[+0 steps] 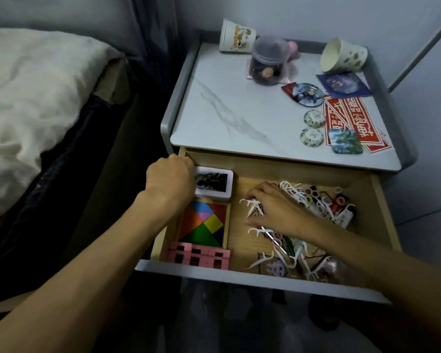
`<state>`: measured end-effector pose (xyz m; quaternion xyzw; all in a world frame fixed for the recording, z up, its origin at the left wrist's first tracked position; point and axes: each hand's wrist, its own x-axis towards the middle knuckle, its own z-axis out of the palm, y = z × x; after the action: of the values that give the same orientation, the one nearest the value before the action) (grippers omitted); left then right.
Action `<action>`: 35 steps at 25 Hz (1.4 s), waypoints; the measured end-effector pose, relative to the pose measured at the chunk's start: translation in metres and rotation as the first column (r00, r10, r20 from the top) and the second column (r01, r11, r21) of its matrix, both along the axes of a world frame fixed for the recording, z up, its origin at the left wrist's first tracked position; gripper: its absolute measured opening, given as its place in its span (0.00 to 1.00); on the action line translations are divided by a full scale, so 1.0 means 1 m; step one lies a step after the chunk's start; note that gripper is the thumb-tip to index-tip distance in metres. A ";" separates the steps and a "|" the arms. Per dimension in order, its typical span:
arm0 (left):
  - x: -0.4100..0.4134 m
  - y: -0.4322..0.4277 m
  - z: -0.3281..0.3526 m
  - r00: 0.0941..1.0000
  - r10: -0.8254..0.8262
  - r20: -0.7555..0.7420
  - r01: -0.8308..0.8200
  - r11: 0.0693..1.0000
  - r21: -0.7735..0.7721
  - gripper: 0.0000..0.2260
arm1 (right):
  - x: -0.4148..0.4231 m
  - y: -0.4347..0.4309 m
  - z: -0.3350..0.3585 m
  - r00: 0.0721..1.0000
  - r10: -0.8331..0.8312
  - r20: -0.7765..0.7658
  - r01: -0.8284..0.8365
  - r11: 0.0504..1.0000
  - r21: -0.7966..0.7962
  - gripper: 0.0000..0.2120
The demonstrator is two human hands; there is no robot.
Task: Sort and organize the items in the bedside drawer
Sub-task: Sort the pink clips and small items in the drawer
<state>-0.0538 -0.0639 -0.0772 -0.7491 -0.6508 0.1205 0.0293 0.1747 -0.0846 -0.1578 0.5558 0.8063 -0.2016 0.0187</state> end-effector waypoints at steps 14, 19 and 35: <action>0.004 0.000 -0.003 0.999 -0.040 -0.024 0.041 0.999 0.005 0.11 | 0.055 -0.005 -0.004 0.994 0.101 -0.038 -0.106 0.983 -0.153 0.07; 0.003 0.000 -0.003 0.997 -0.059 -0.048 0.060 0.998 0.009 0.11 | 0.006 -0.018 0.004 0.973 0.229 -0.037 -0.232 0.963 -0.134 0.19; 0.005 -0.002 -0.005 0.997 -0.065 -0.046 0.066 0.998 0.022 0.10 | 0.035 -0.013 0.016 0.952 0.304 0.026 -0.285 0.916 -0.283 0.07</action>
<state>-0.0486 -0.0661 -0.0820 -0.7668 -0.6263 0.1288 0.0568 0.2096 -0.0977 -0.1416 0.4267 0.8435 -0.2874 0.1541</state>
